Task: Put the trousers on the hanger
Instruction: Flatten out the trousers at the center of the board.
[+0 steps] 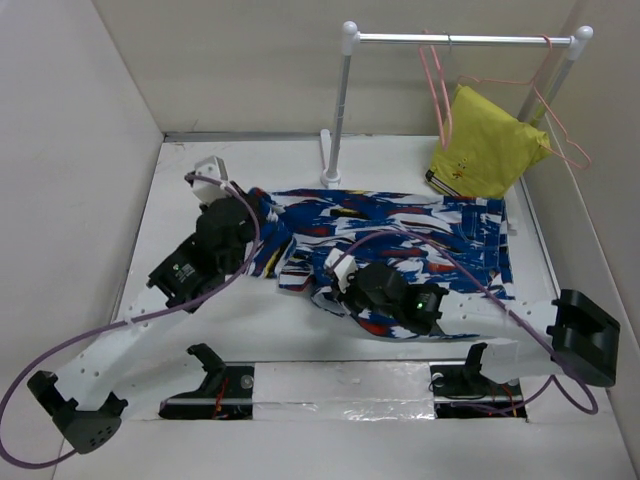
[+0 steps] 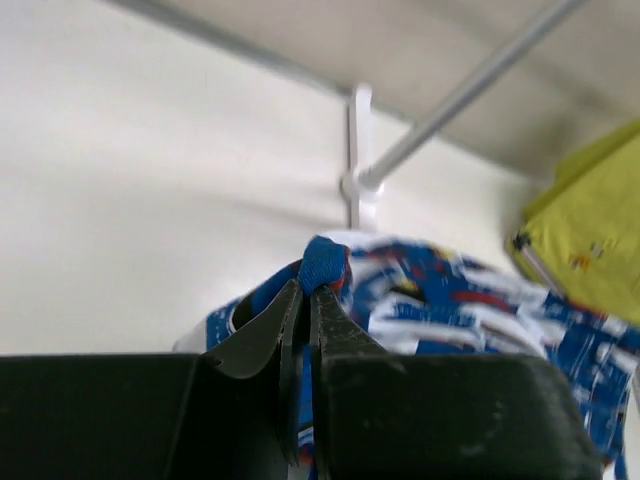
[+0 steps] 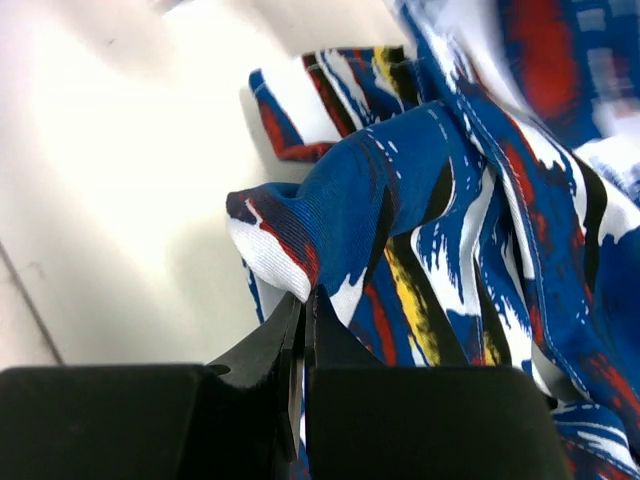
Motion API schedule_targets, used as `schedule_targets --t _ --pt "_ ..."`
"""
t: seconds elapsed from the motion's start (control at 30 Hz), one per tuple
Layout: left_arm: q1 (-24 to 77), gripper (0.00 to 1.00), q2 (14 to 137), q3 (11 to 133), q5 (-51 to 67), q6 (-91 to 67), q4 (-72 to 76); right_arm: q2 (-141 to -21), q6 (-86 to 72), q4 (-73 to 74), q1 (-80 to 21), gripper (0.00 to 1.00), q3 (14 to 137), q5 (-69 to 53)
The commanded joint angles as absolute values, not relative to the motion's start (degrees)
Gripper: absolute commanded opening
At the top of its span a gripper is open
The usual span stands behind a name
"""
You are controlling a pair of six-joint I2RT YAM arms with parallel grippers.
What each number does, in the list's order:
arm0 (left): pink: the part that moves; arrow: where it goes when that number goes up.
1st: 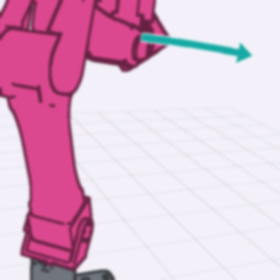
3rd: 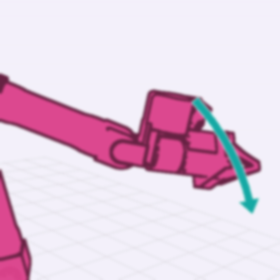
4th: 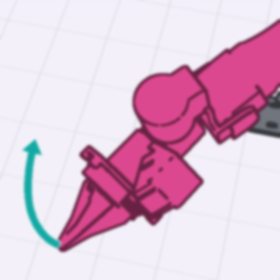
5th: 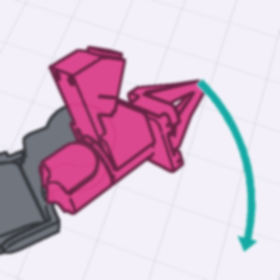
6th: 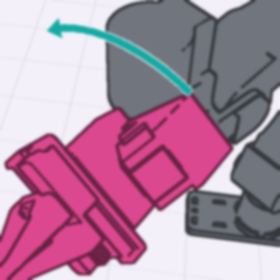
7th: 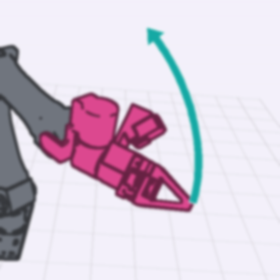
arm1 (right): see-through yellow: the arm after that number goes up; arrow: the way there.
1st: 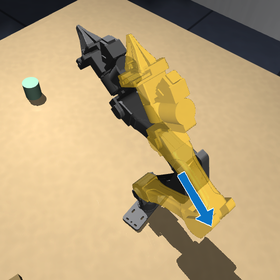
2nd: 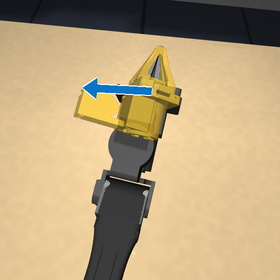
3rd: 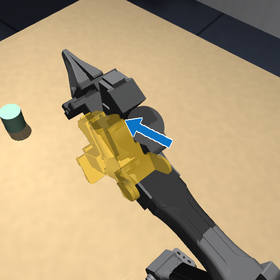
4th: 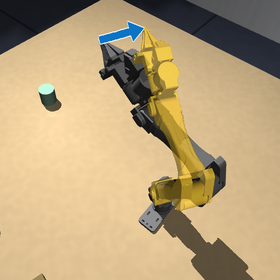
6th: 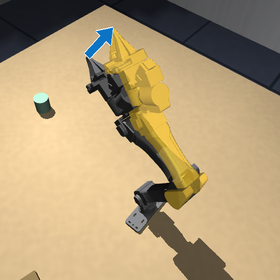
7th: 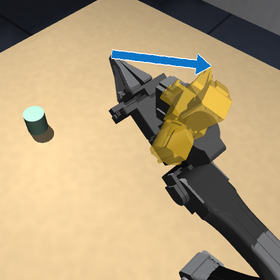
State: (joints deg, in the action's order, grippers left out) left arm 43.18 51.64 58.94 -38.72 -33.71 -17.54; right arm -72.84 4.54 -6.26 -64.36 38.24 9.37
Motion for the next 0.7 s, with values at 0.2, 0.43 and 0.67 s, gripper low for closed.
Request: schedule_targets --t 0.2,0.43,0.67 --pt "21.6 0.00 65.9 65.5 -26.6 -20.9 -4.2 -66.3 3.8 -2.6 -66.4 0.00 35.9 3.3" --pt "14.7 0.14 98.3 87.6 -19.1 -18.5 -10.8 -59.9 1.3 -3.1 -67.7 0.00 32.9 3.6" --pt "15.3 0.57 99.9 90.0 -21.4 -22.3 -13.8 -58.1 0.4 -2.1 -68.2 0.00 32.2 6.0"
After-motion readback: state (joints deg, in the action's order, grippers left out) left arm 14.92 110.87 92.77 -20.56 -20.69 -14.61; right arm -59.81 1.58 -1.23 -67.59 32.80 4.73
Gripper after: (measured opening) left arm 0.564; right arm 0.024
